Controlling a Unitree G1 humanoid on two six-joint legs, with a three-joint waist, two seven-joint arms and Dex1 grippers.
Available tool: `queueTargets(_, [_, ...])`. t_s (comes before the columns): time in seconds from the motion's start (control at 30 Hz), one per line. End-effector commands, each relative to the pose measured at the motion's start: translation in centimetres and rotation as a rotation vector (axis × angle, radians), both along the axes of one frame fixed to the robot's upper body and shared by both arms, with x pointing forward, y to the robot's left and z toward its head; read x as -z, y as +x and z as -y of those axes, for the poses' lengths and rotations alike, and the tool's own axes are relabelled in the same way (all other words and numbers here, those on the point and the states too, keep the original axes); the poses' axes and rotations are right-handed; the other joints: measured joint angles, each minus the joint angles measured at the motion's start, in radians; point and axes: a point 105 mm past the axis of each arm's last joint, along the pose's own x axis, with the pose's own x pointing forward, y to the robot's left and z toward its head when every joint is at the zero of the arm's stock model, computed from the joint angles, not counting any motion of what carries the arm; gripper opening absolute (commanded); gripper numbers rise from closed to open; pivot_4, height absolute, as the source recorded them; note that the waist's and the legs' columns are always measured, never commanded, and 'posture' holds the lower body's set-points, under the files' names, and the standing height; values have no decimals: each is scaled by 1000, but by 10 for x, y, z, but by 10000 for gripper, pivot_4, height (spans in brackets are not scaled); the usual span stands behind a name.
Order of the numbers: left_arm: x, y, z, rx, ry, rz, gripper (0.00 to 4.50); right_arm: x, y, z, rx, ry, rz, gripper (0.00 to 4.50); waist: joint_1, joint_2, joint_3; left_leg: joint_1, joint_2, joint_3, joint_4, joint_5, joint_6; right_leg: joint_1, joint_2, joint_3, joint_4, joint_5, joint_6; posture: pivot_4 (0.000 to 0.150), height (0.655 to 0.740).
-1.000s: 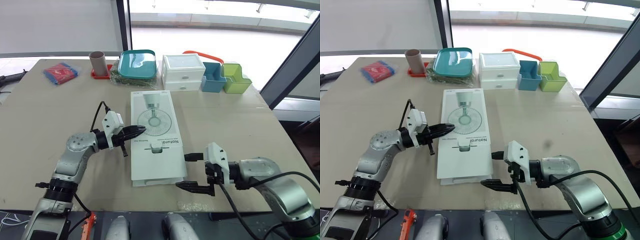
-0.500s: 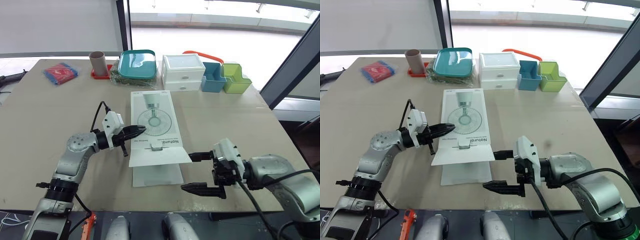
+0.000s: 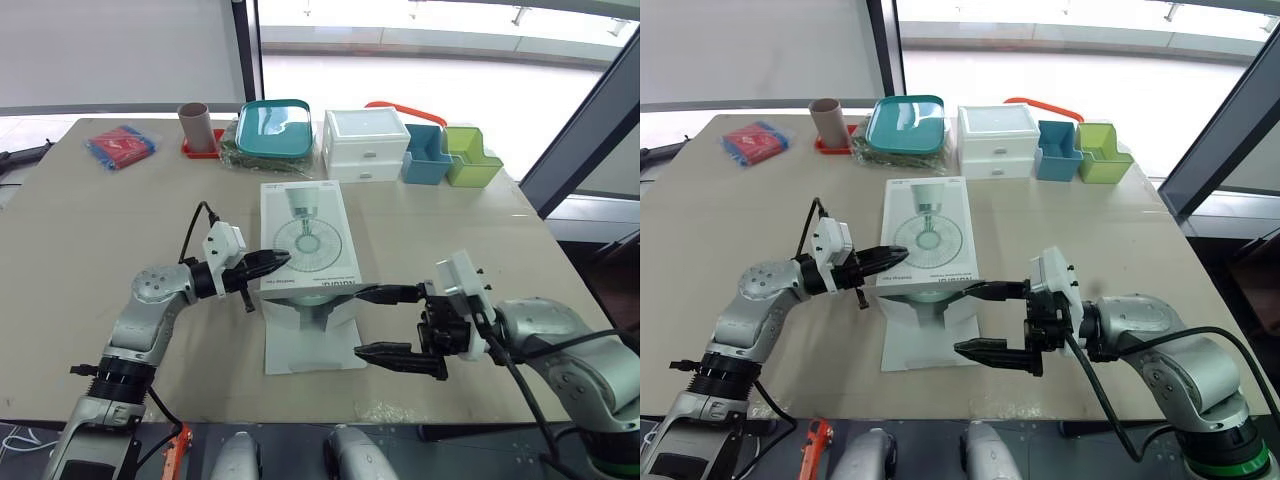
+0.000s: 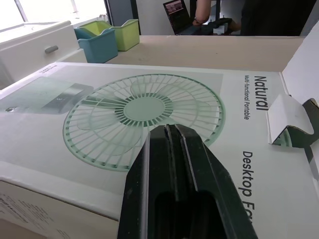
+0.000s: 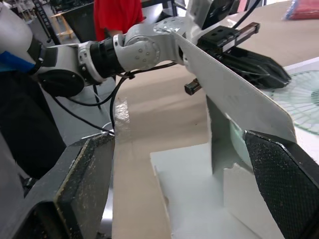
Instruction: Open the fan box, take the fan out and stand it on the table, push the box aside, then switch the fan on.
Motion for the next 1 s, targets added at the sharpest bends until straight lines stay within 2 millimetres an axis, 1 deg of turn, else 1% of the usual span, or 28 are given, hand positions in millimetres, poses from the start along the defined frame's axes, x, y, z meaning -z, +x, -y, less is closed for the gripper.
queueTargets(0.03, [3,3,-12,-45,20,-13,2618,-6,6,-1,30,15,24,45000,0,0,0,0,0,0,0,0,0,0,0,0,0,0,0,1500,7400])
queueTargets(0.17, [4,2,-13,-46,22,-17,2618,-9,13,-4,52,35,18,45000,-1,0,0,0,0,0,0,0,0,0,0,0,0,0,0,1500,7400])
queueTargets(0.6, [3,-2,-16,-59,22,-11,2618,-3,35,-13,139,-3,25,45000,-1,0,0,0,0,0,0,0,0,-1,0,0,0,0,0,1500,7400])
queueTargets(0.8, [1,-2,-16,-65,18,-9,2618,11,37,-16,140,-63,29,45000,-1,0,0,-1,0,0,-1,0,0,-1,0,0,0,0,0,1500,7400])
queueTargets(1.0, [-3,0,-22,-99,8,9,2618,11,40,-18,140,-63,34,45000,-2,0,0,-1,0,0,-1,0,0,-1,0,0,0,0,0,1500,7400])
